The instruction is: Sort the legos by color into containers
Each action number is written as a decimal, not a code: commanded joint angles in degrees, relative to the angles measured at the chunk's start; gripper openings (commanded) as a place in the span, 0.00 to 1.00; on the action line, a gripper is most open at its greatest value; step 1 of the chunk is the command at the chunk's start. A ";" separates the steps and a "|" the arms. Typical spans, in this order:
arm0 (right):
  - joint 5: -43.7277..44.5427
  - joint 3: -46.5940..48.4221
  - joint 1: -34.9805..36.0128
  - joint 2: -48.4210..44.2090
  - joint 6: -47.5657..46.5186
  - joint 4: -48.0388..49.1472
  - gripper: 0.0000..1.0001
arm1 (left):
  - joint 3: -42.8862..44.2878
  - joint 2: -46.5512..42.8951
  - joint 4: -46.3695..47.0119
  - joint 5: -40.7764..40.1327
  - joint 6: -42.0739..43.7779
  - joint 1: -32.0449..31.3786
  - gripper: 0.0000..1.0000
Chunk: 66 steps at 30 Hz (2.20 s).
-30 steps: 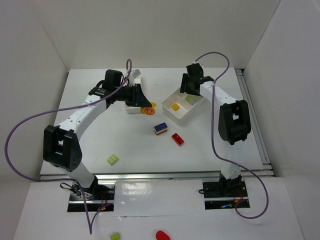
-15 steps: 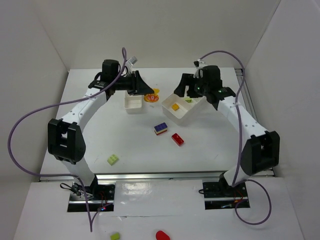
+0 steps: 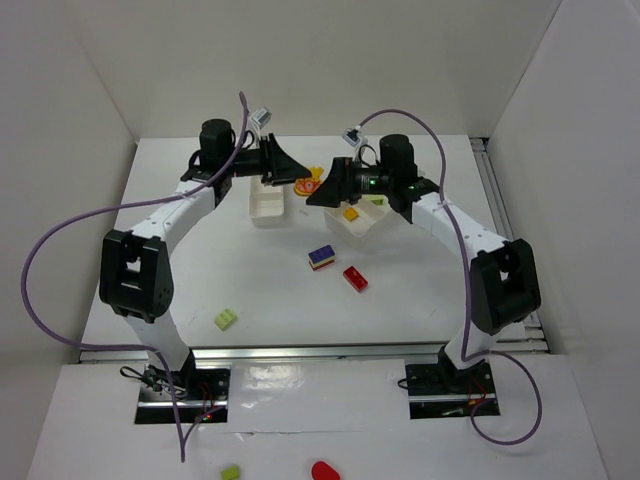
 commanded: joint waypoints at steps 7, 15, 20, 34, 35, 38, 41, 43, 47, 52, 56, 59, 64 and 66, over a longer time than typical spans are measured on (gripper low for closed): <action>-5.41 -1.41 0.85 2.81 17.77 25.16 0.76 | -4.28 -0.59 12.39 5.59 -6.40 -0.10 0.00; -7.26 -3.09 1.47 3.96 20.45 26.89 0.09 | -4.11 -0.60 12.39 5.59 -6.40 -0.10 0.00; -3.15 -0.20 2.61 3.96 4.32 6.33 0.04 | -2.00 -0.07 11.87 4.55 -6.40 0.43 0.00; 32.69 -9.50 -5.20 -11.24 -0.83 -15.06 0.04 | 14.16 8.62 -20.03 -14.51 13.62 -5.80 0.00; 34.38 -9.51 -5.21 -11.25 -0.83 -16.11 0.04 | 16.00 10.72 -21.26 -15.75 14.16 -6.42 0.00; 40.79 -8.90 -5.74 -11.25 -0.21 -17.17 0.06 | 20.22 15.02 -25.65 -20.76 16.36 -9.67 0.00; 42.91 -7.76 -5.74 -9.24 -0.21 -17.18 0.06 | 24.44 18.64 -30.04 -24.45 18.29 -11.34 0.00; 42.92 -6.18 -5.74 -7.39 -0.21 -16.65 0.09 | 28.49 21.72 -32.24 -26.65 19.34 -12.49 0.00; 44.42 -4.76 -5.74 -2.65 -0.74 -14.72 0.13 | 34.72 25.67 -35.41 -28.51 20.14 -13.72 0.00; 44.07 -2.13 -5.74 0.09 -1.88 -14.71 0.58 | 37.64 26.92 -39.02 -29.64 20.66 -13.72 0.42; 43.45 -2.65 -5.74 -0.44 -2.41 -14.10 0.70 | 37.12 24.19 -40.25 -31.23 21.89 -13.72 0.78; 43.98 -3.88 -5.74 -2.28 -3.02 -14.10 0.70 | 37.12 22.36 -41.83 -31.93 23.21 -13.72 0.80; 46.16 -5.11 -0.30 -7.11 -6.61 -14.10 0.65 | 37.82 16.91 -45.34 -35.16 23.83 -13.20 0.79; 46.18 -5.11 5.14 -7.12 -8.73 -15.06 0.67 | 34.41 12.85 -47.72 -38.53 23.83 -11.79 0.77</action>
